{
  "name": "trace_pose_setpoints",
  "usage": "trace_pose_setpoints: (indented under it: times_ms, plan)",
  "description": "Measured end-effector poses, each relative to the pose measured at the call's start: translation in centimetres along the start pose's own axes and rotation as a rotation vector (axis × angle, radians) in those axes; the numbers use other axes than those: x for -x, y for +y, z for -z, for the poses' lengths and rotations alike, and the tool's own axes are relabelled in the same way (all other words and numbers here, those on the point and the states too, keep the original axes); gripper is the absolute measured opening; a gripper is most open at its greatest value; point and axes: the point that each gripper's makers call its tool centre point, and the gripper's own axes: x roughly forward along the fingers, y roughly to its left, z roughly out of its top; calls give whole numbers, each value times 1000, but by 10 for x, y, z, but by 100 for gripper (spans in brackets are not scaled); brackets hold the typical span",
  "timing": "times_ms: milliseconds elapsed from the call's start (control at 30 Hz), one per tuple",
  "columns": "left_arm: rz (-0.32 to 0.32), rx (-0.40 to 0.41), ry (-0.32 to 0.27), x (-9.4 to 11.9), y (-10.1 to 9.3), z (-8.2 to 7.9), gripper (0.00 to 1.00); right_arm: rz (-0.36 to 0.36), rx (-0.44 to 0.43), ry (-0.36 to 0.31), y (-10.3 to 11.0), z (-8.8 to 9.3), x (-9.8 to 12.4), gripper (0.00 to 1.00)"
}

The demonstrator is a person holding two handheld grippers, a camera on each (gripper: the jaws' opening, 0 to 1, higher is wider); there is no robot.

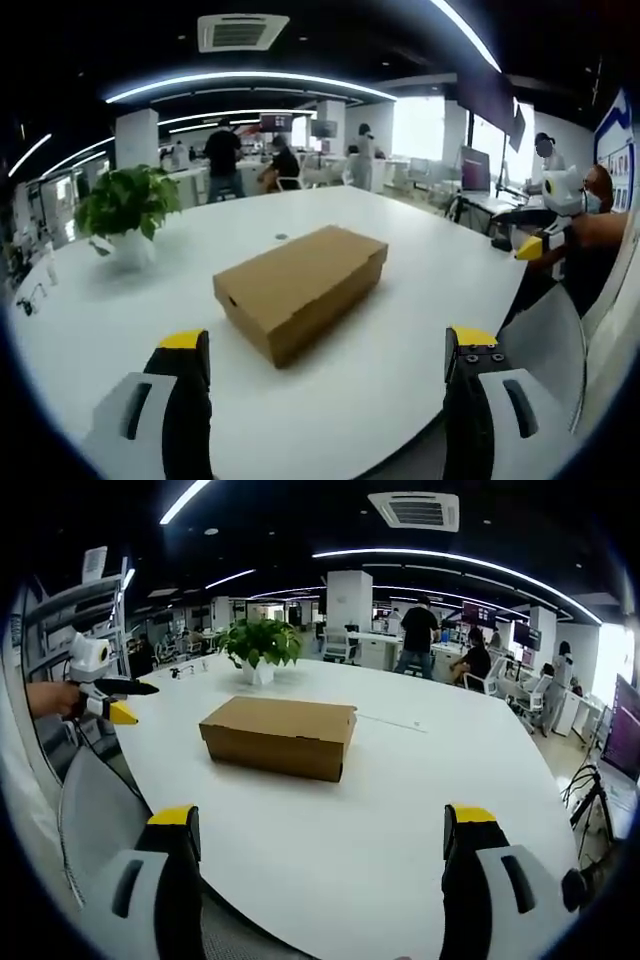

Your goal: Operate the shoe box by opening the lid, removing the specified soft item, and placing it in the target area until the item is outside and the box remains undamaged.

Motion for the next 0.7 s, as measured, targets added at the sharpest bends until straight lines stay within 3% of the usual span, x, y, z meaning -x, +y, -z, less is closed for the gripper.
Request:
trace_pose_setpoints:
  times_ms: [700]
  plan:
    - [-3, -10, 15, -13, 11, -14, 100, -21, 40, 24, -19, -11, -4, 96]
